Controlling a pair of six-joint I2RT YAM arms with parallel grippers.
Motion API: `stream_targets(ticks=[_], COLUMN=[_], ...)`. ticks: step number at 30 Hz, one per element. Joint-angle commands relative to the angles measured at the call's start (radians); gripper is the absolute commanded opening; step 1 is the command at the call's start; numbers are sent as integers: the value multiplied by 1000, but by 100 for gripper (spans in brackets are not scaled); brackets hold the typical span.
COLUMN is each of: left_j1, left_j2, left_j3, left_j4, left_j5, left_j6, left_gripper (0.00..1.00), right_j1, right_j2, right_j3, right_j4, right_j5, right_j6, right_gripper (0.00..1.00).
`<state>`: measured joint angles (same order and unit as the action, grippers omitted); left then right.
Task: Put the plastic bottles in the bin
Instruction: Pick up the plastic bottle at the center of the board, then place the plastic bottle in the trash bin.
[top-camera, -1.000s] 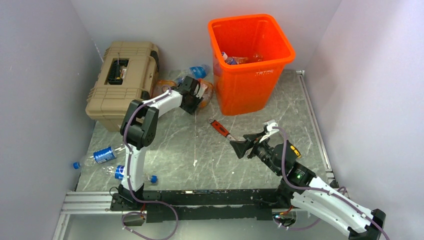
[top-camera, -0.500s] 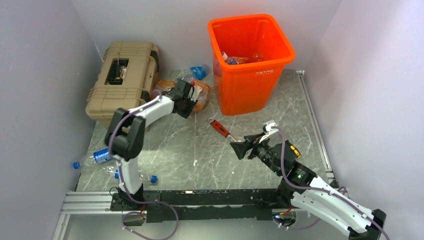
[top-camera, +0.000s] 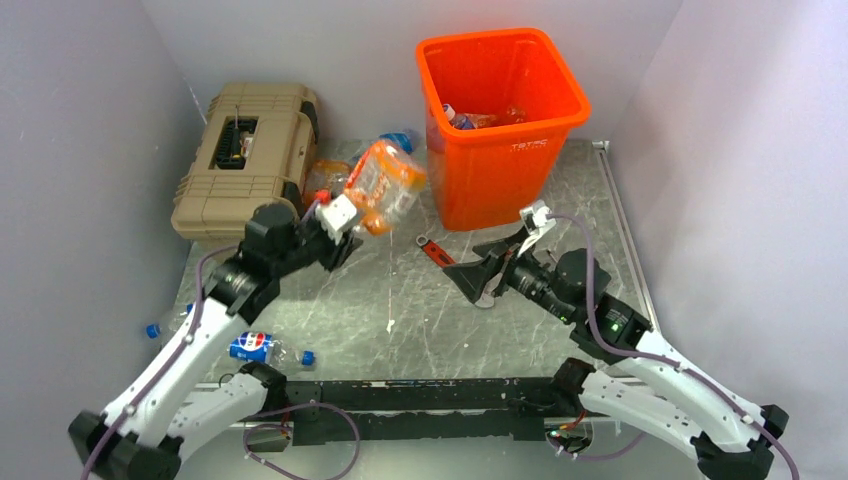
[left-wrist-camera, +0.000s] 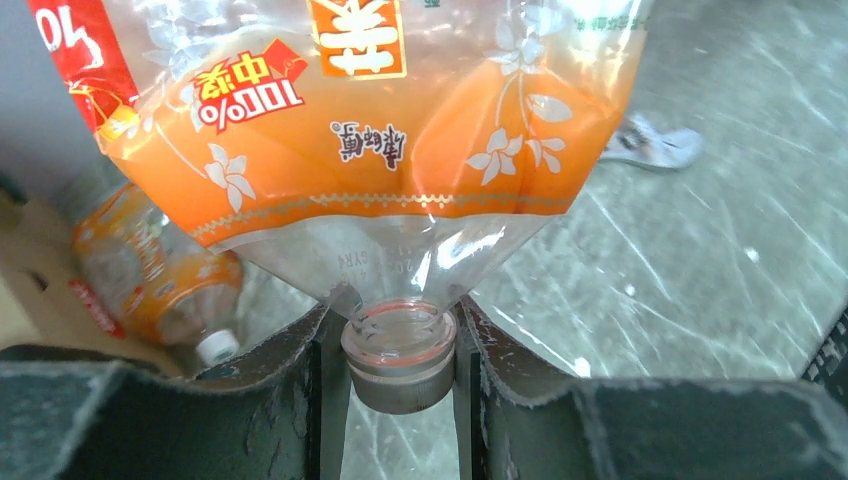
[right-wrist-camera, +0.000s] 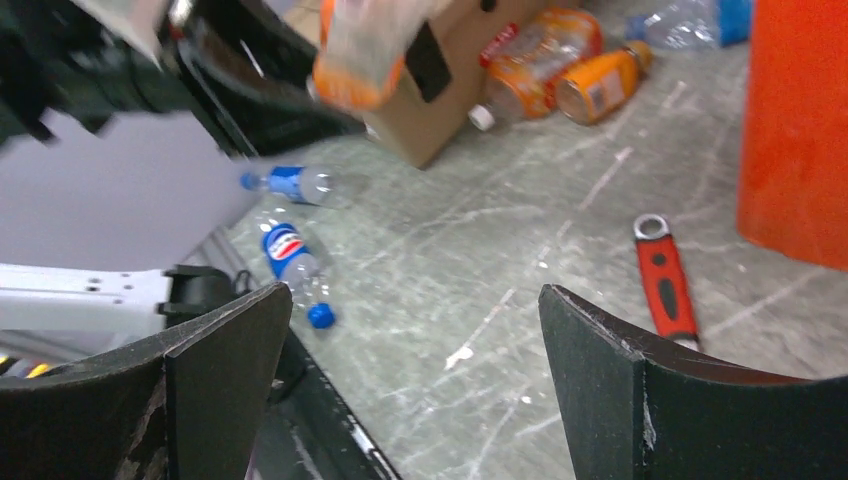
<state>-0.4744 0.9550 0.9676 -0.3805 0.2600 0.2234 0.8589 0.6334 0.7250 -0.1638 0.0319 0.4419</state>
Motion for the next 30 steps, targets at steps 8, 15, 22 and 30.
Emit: stream_targets(ticks=[8,15,22,30], left_j1=[-62,-242,-296,-324], left_j2=[-235,-272,-480,-519], left_j3=[-222,-308,-456,-496], left_j4=[180,173,215,158], left_j5=[225,62,30,29], left_j6=[451,766,960,1094], left_gripper=[0,0,0,0], right_j1=[-3,-19,-147,-215], right_j2=[78,236,325,449], right_j3=[441,544,562,561], right_j4=[-215,-326,-349,-337], right_j5=[-116,-143,-359,-639], right_j6=[-72,-73,-49,-22], right_gripper=[100,100,100,100])
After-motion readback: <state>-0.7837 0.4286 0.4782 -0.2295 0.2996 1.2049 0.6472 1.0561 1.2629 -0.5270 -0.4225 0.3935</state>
